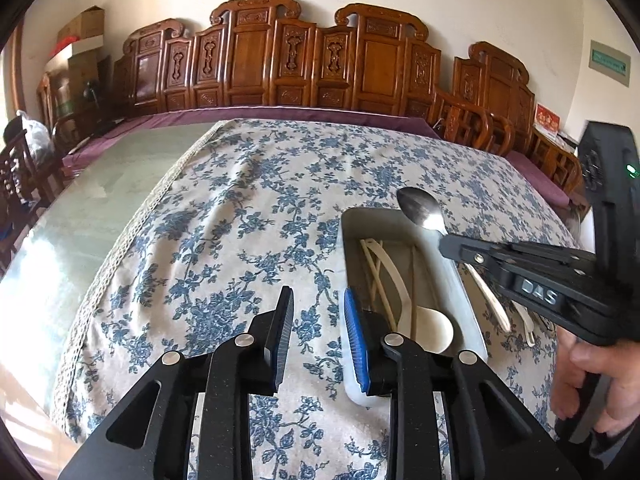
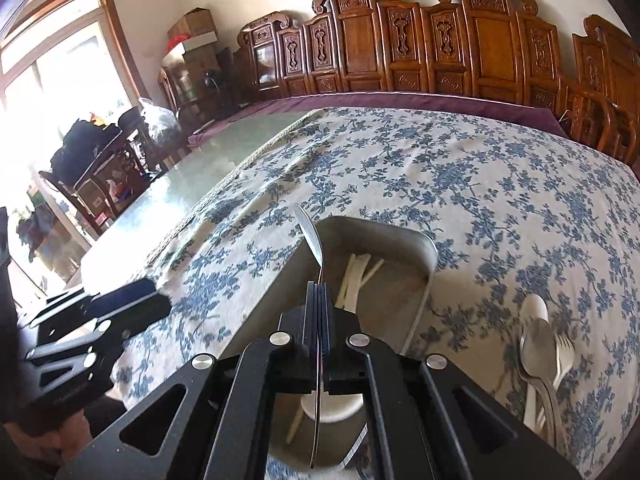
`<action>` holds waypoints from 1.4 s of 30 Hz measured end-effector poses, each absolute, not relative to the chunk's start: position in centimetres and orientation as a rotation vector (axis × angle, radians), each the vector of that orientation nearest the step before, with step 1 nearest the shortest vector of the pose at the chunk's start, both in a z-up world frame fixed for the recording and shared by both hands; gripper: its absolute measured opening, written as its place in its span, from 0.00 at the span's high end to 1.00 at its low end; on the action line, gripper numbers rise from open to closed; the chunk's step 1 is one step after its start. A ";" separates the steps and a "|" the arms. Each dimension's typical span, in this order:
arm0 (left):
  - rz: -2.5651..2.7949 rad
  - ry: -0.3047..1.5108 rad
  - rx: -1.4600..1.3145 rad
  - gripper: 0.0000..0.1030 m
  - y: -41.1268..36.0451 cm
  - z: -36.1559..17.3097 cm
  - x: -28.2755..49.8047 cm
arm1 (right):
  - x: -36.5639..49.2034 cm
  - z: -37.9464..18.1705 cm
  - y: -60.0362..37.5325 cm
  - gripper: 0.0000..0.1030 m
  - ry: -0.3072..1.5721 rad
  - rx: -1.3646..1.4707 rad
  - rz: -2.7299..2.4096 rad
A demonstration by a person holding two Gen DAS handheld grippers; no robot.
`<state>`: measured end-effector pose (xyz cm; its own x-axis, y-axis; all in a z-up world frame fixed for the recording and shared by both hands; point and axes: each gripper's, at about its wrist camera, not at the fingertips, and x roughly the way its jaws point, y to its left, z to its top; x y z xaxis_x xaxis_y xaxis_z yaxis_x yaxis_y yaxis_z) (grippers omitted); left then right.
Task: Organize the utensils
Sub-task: 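Carry the metal spoon into the grey tray and open the right tool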
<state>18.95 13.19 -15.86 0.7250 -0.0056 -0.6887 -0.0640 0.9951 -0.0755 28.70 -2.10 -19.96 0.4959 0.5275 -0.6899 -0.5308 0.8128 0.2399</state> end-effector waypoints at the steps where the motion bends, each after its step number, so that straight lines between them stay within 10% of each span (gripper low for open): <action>1: 0.035 0.760 -0.096 0.76 13.3 -15.9 18.9 | 29.0 -20.0 -1.7 0.98 0.835 -0.008 0.635; 42: 0.032 0.767 -0.099 0.76 12.7 -16.3 19.2 | 29.1 -23.9 -1.5 0.94 0.943 0.026 0.621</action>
